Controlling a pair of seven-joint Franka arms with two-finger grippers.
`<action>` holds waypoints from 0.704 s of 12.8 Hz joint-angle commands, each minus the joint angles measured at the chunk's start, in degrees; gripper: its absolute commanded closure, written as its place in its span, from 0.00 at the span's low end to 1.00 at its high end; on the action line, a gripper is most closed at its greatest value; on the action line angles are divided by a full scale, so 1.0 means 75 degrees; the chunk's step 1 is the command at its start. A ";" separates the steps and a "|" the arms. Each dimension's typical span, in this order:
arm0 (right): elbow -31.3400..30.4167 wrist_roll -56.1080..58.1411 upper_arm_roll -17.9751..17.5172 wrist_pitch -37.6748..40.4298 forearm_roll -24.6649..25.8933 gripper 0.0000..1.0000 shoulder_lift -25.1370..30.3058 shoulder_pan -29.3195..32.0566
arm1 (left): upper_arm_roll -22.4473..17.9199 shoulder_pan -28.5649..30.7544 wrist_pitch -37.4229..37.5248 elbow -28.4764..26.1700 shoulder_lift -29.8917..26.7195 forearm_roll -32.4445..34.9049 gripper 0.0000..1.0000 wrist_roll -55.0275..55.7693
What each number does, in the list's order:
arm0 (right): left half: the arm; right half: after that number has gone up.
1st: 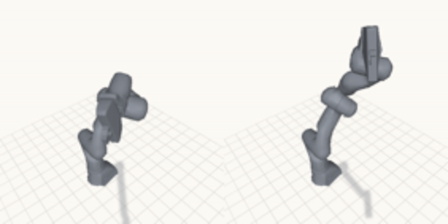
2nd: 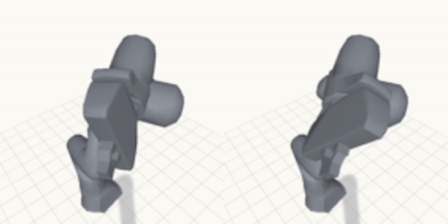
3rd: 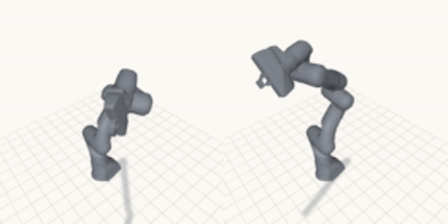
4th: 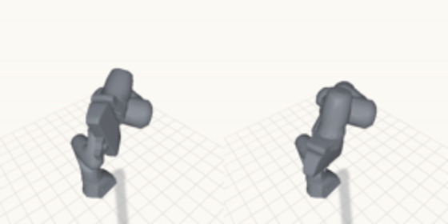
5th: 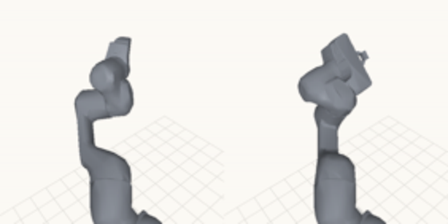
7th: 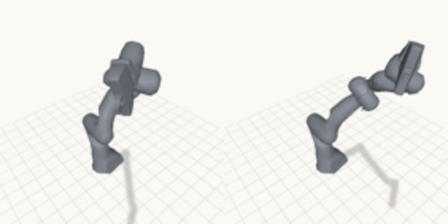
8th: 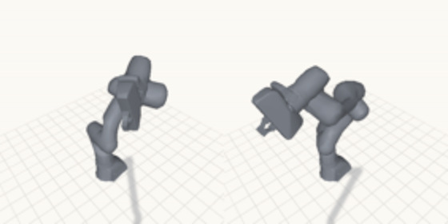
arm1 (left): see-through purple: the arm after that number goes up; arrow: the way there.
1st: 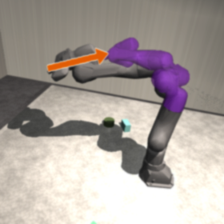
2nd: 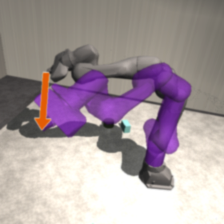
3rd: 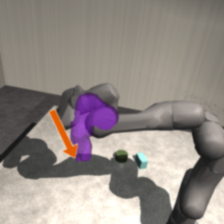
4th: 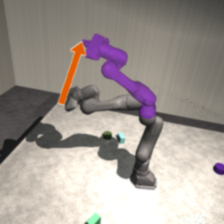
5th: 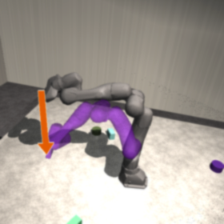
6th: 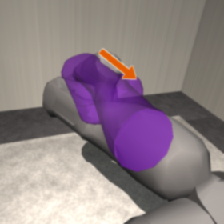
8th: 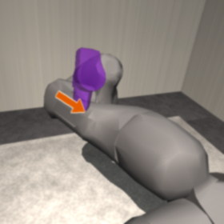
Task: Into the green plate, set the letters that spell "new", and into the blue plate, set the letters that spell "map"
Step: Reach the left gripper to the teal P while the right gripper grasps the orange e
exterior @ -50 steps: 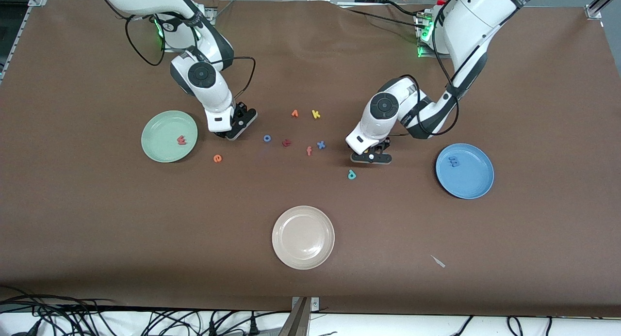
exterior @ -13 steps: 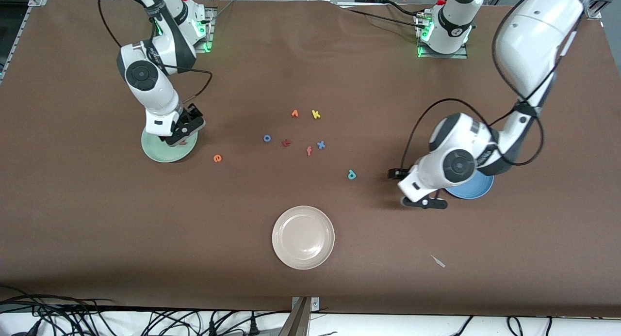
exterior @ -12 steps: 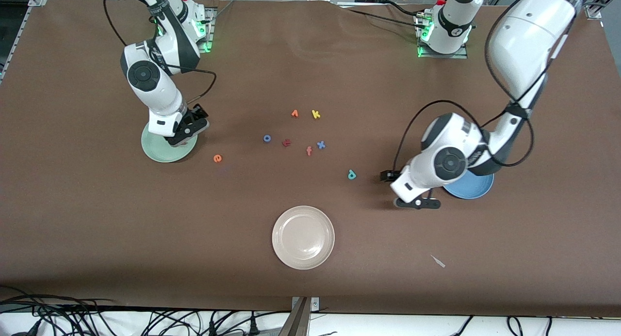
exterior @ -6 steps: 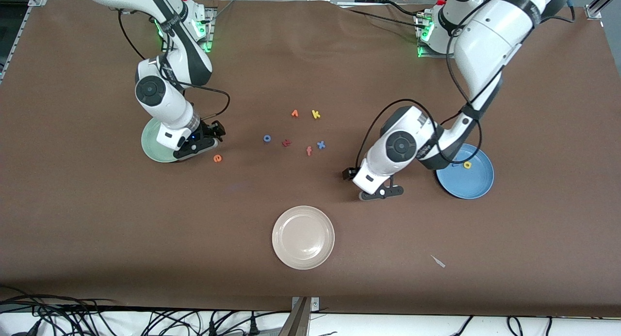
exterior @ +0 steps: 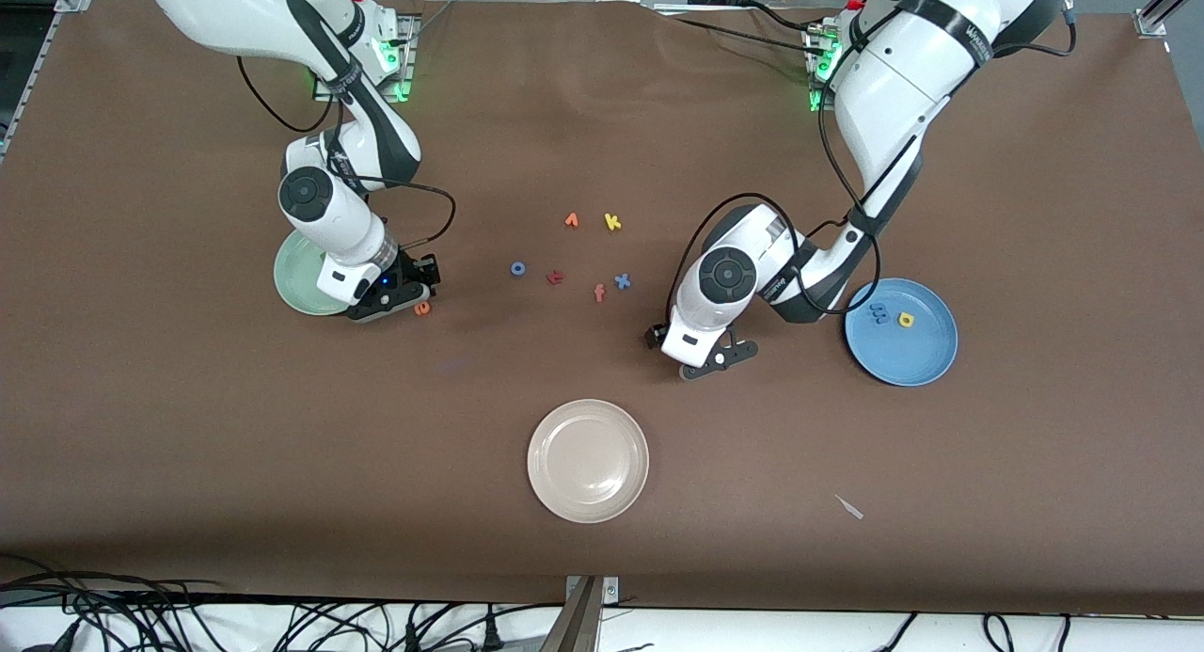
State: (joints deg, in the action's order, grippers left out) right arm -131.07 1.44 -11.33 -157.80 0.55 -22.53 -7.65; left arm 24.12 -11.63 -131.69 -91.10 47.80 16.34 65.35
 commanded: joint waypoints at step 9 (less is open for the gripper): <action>0.0178 0.0148 0.0010 -0.0723 -0.0004 0.89 -0.0430 0.0048 | -0.0063 -0.0066 -0.0043 0.0298 0.0154 -0.0152 0.32 0.1069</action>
State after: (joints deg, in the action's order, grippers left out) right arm -130.54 1.49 -11.18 -163.19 0.58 -24.92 -7.62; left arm 23.88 -11.58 -132.19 -90.71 47.93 16.34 71.51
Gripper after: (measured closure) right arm 0.718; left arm 0.260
